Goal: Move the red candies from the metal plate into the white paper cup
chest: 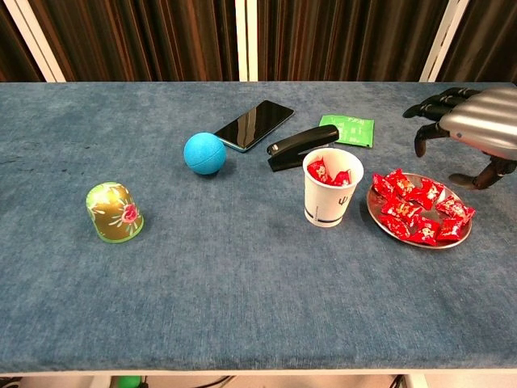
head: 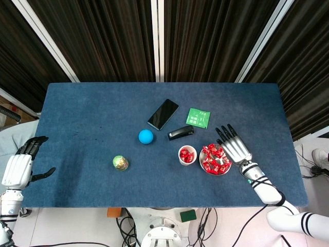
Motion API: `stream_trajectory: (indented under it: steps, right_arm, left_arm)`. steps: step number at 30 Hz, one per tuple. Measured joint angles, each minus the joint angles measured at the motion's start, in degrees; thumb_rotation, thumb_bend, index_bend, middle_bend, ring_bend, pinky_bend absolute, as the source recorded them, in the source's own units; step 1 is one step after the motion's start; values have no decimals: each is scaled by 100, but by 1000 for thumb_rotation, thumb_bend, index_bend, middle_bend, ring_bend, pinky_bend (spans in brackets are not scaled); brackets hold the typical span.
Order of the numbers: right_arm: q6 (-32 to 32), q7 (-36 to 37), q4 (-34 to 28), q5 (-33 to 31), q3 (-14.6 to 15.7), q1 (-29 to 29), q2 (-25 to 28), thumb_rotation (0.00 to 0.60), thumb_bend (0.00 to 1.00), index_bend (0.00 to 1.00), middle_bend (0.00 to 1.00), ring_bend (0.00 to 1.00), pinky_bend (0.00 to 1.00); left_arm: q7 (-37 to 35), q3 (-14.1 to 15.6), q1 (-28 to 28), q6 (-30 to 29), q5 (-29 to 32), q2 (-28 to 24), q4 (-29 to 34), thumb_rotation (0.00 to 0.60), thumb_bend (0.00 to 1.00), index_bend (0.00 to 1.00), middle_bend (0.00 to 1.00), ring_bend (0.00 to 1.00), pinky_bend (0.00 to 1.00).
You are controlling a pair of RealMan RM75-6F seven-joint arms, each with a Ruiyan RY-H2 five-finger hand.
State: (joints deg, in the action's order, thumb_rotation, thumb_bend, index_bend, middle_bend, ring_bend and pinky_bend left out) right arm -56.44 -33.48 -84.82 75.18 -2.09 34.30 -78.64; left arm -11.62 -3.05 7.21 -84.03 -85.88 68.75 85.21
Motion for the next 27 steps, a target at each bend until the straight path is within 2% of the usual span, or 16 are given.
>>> stream_trajectory:
  steps: [15,27]
  right_arm:
    - [290,-336,231,-273,90,115,-208,600,350,392,25,0,0]
    - [313,-360,359,-281,80,186,-330,600,312,394,25,0,0]
  left_arm:
    - [-55,0,3,15,4,19,-58,600,122,162,135,96,241]
    - [-55,-5,14,33,12,27,-67,600,123,162,135,96,241]
